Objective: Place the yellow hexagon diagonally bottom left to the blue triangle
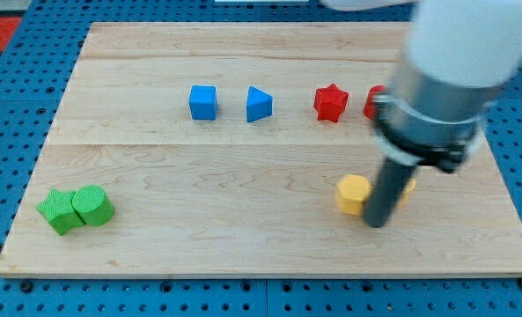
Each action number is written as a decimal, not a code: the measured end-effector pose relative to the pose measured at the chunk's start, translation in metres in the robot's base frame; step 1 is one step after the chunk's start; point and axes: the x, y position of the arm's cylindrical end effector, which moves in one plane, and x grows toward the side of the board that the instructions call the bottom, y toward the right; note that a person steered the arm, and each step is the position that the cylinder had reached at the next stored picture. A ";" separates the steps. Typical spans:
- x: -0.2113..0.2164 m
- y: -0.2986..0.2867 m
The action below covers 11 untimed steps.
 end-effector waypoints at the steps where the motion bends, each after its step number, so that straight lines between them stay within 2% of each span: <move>1: -0.004 -0.072; 2: 0.008 -0.028; 3: -0.001 0.034; 4: -0.028 0.018; 6: -0.081 -0.126; 8: -0.096 -0.115; 10: -0.097 -0.231; 11: -0.089 -0.216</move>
